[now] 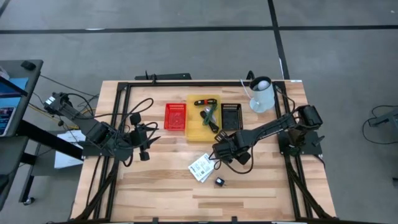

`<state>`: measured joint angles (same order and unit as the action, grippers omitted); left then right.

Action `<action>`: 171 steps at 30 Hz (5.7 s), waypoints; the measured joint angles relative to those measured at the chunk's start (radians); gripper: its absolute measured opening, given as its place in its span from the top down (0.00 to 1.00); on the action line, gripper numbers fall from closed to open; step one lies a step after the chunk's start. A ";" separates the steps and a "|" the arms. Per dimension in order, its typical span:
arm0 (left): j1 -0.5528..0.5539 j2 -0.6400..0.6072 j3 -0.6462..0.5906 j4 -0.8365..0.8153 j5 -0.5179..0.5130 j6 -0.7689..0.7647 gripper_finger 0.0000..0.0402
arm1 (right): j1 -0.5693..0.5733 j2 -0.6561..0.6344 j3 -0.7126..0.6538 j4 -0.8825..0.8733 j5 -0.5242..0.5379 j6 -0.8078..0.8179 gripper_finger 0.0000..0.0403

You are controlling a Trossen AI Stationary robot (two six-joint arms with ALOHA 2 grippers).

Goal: Pick and place items into bin
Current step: Put the pink charger adapter in the black bin

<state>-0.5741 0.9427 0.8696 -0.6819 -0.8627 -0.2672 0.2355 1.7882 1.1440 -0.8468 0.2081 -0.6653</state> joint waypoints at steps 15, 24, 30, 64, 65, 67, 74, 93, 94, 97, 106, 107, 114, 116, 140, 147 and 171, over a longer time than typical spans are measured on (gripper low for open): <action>0.000 0.000 0.000 0.000 0.000 0.000 0.66 | -0.022 0.000 -0.037 0.056 -0.063 -0.024 0.42; 0.000 0.000 0.000 0.000 0.000 0.000 0.66 | -0.022 0.000 -0.037 0.071 -0.105 -0.024 0.42; 0.000 0.000 0.000 0.000 0.000 -0.001 0.66 | -0.022 0.000 -0.037 0.074 -0.106 -0.016 0.42; 0.000 0.000 0.000 0.000 0.001 -0.007 0.66 | -0.022 0.000 -0.037 0.074 -0.107 0.010 0.42; 0.000 0.000 0.000 0.000 0.001 -0.007 0.66 | -0.022 0.000 -0.037 0.074 -0.106 0.010 0.42; 0.000 0.000 0.000 0.000 0.001 -0.007 0.66 | -0.022 0.000 -0.037 0.074 -0.107 0.010 0.42; 0.000 0.000 0.000 0.000 0.001 -0.007 0.66 | -0.022 0.000 -0.054 0.100 -0.107 0.005 0.48; 0.000 0.000 0.000 0.000 0.001 -0.007 0.66 | -0.022 0.000 -0.111 0.150 -0.102 0.043 0.59; 0.000 0.000 0.000 0.000 0.001 -0.007 0.66 | -0.022 0.000 -0.111 0.150 -0.102 0.056 0.59; 0.000 0.000 0.000 0.000 0.001 -0.007 0.66 | -0.022 0.000 -0.111 0.148 -0.093 0.088 0.57; 0.000 0.000 0.000 0.000 0.001 -0.007 0.66 | -0.014 0.000 -0.111 0.133 -0.072 0.150 0.61; 0.000 0.000 0.000 0.000 0.001 -0.007 0.66 | -0.012 0.000 -0.111 0.129 -0.072 0.157 0.61; 0.000 0.000 0.000 0.000 0.001 -0.006 0.66 | 0.019 0.000 -0.106 0.079 -0.018 0.206 0.56; 0.000 0.000 0.000 0.000 0.001 -0.006 0.66 | 0.029 0.000 -0.092 0.057 -0.016 0.212 0.56; 0.000 0.000 0.000 0.000 0.001 -0.009 0.66 | -0.079 0.000 0.058 -0.268 0.306 0.272 0.65; 0.000 0.000 0.000 0.000 0.001 -0.021 0.66 | -0.164 0.000 0.058 -0.276 0.197 0.257 0.78; 0.000 0.000 0.000 0.000 0.001 -0.021 0.66 | -0.118 0.000 0.058 -0.162 0.024 0.190 0.79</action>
<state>-0.5739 0.9427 0.8697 -0.6823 -0.8616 -0.2883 0.1177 1.7882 1.2022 -1.0084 0.2317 -0.4751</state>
